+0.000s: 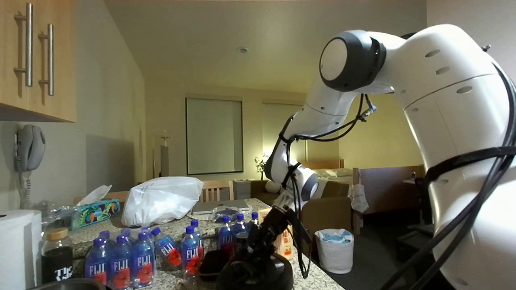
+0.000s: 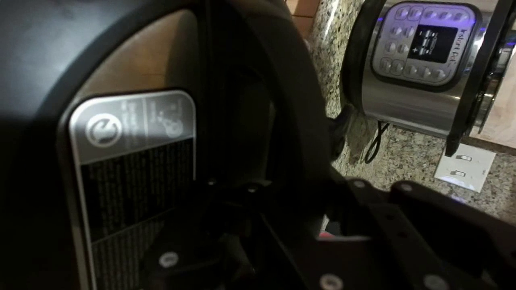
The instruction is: Uncover the cooker and put the lid on the counter
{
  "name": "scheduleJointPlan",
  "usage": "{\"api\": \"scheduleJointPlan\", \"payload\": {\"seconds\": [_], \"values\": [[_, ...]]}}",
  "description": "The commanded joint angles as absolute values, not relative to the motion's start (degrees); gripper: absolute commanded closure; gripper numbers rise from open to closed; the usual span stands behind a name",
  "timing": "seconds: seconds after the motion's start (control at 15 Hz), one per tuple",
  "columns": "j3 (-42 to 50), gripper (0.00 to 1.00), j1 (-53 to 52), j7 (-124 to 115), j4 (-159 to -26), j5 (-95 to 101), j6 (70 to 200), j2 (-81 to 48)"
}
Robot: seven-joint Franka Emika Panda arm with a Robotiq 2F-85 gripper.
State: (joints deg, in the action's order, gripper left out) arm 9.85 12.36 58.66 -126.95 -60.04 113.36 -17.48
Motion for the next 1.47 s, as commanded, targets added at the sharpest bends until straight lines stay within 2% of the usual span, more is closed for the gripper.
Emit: {"api": "scheduleJointPlan", "payload": {"seconds": [0.0, 1.4], "values": [[9.53, 0.97, 13.34, 62.24, -127.17, -62.63, 115.46, -17.42], [9.50, 0.97, 15.03, 62.19, -124.92, -61.90, 115.86, -20.57]]}}
